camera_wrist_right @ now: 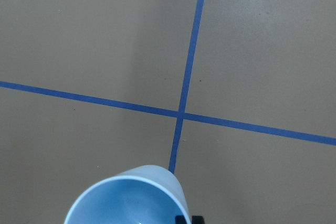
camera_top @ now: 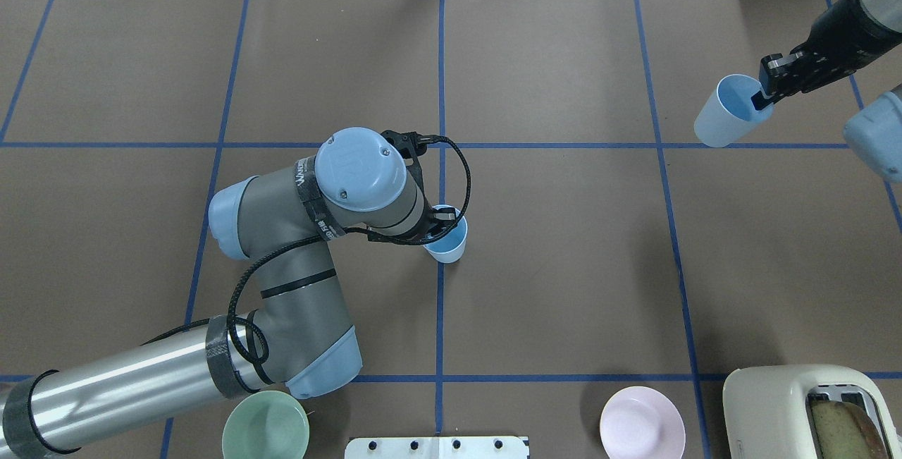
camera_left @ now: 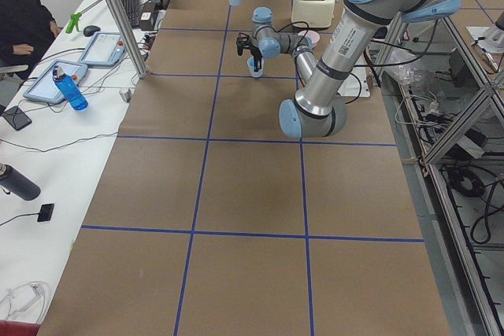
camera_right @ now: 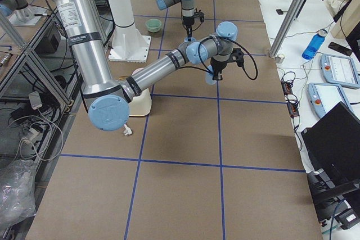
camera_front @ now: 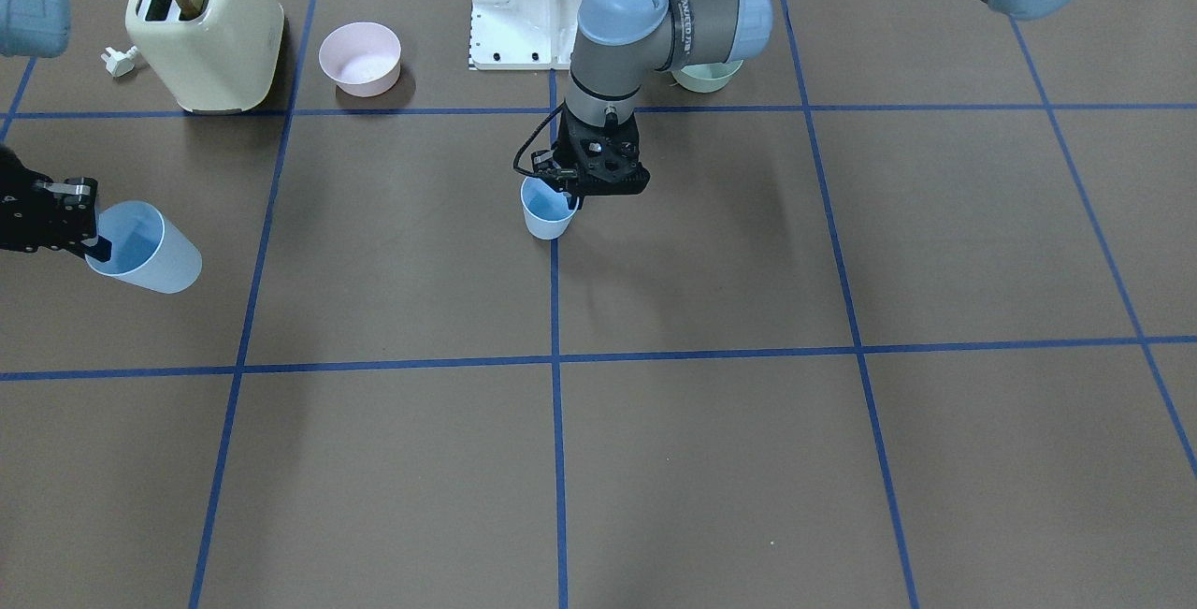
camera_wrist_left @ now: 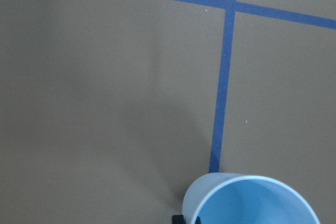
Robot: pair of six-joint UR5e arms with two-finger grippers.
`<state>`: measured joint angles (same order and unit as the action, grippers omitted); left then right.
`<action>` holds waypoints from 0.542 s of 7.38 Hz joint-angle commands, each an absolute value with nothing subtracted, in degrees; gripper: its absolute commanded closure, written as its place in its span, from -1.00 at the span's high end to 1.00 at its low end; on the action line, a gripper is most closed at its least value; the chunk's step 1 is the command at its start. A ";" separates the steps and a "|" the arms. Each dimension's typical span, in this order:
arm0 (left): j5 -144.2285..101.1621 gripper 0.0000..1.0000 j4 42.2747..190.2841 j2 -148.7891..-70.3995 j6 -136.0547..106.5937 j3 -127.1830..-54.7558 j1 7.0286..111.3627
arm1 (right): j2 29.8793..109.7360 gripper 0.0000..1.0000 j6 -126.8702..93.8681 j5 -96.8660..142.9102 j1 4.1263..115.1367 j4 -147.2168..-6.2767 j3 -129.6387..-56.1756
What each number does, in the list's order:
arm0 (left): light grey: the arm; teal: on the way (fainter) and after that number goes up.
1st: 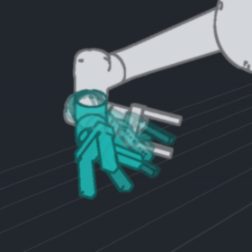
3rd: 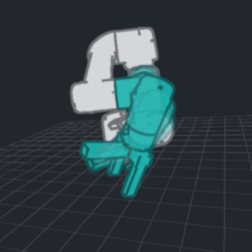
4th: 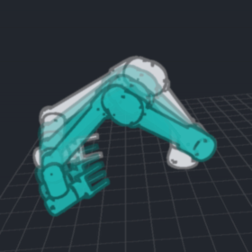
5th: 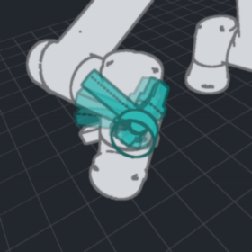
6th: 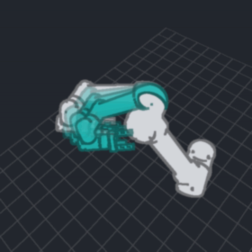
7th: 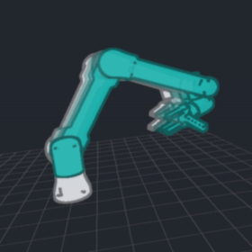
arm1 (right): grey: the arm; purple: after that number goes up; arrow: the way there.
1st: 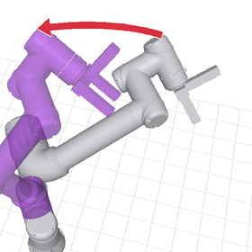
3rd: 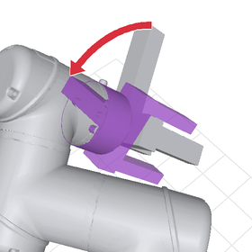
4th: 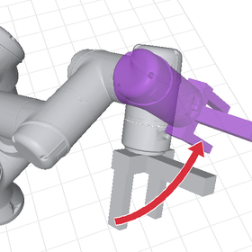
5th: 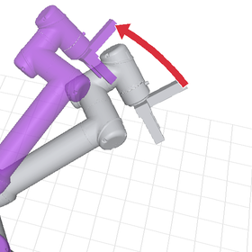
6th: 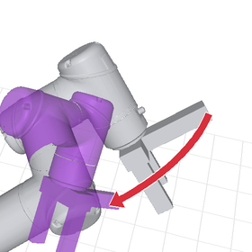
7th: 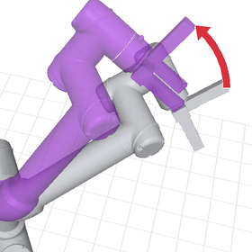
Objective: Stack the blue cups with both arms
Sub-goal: 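Lift the other light-blue cup with the right gripper while the left gripper withdraws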
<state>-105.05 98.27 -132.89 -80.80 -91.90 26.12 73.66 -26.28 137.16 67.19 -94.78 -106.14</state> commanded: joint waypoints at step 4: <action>-104.85 -1.00 98.26 -132.54 -80.25 -91.67 26.10 | 73.48 -1.00 -26.28 137.20 67.24 -94.75 -106.17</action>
<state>-104.86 98.26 -132.84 -80.36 -91.73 26.06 73.54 -26.28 137.20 67.24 -94.75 -106.15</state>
